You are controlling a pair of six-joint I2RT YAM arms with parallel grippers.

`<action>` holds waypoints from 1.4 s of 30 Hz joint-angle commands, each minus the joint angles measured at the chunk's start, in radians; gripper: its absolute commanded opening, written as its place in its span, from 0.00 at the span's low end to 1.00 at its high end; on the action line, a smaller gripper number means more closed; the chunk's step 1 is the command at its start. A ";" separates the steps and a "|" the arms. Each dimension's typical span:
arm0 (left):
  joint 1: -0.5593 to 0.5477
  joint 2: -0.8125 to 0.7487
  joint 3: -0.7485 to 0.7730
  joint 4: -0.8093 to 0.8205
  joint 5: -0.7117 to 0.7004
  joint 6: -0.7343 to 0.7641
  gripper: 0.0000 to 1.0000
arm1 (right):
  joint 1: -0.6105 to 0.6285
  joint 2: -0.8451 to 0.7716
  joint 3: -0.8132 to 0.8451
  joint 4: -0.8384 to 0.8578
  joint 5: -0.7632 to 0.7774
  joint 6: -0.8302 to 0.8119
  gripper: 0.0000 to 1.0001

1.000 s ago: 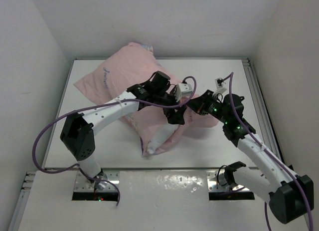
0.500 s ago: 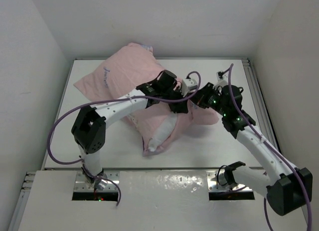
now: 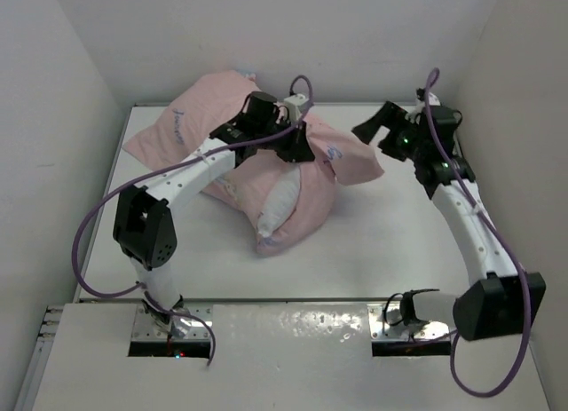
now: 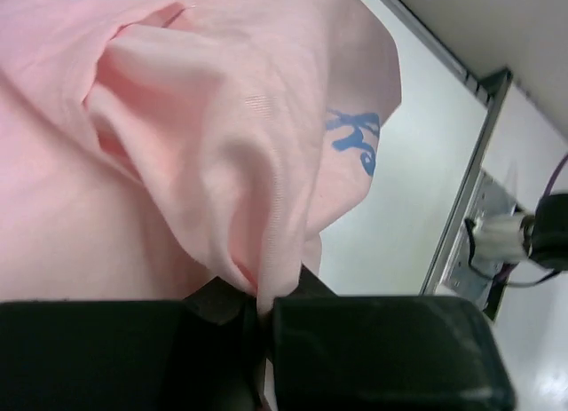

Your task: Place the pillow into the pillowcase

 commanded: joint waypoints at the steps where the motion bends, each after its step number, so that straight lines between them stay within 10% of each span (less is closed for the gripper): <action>1: 0.081 -0.032 0.026 0.138 0.017 -0.157 0.00 | -0.070 -0.212 -0.109 -0.067 0.182 -0.074 0.99; 5: 0.103 0.016 0.084 0.144 -0.002 -0.217 0.00 | 0.003 -0.395 -0.354 -0.030 0.242 -0.078 0.00; 7: 0.101 0.034 0.117 0.147 -0.009 -0.243 0.00 | 0.125 -0.429 -0.448 -0.004 0.233 -0.066 0.03; 11: 0.078 0.056 0.170 0.129 -0.054 -0.228 0.00 | 0.433 -0.418 -0.554 0.115 0.343 -0.040 0.73; 16: 0.054 0.056 0.185 0.096 -0.128 -0.198 0.00 | 0.580 -0.212 -0.496 0.261 0.379 -0.061 0.88; 27: 0.049 0.028 0.173 0.084 -0.157 -0.168 0.00 | 0.581 0.172 -0.430 0.591 0.313 0.086 0.64; 30: 0.049 0.022 0.165 0.080 -0.166 -0.156 0.00 | 0.581 0.221 -0.405 0.617 0.308 0.092 0.32; 31: 0.051 0.020 0.164 0.078 -0.174 -0.141 0.00 | 0.581 0.215 -0.410 0.614 0.310 0.089 0.01; 33: 0.057 0.019 0.165 0.067 -0.180 -0.115 0.00 | 0.581 0.178 -0.474 0.622 0.326 0.081 0.00; 39: 0.069 -0.007 0.188 -0.023 -0.108 0.120 0.71 | 0.536 -0.110 -0.674 0.662 0.180 0.020 0.00; 42: 0.046 -0.064 0.204 -0.110 -0.065 0.294 0.83 | 0.511 -0.221 -0.680 0.527 0.116 -0.034 0.00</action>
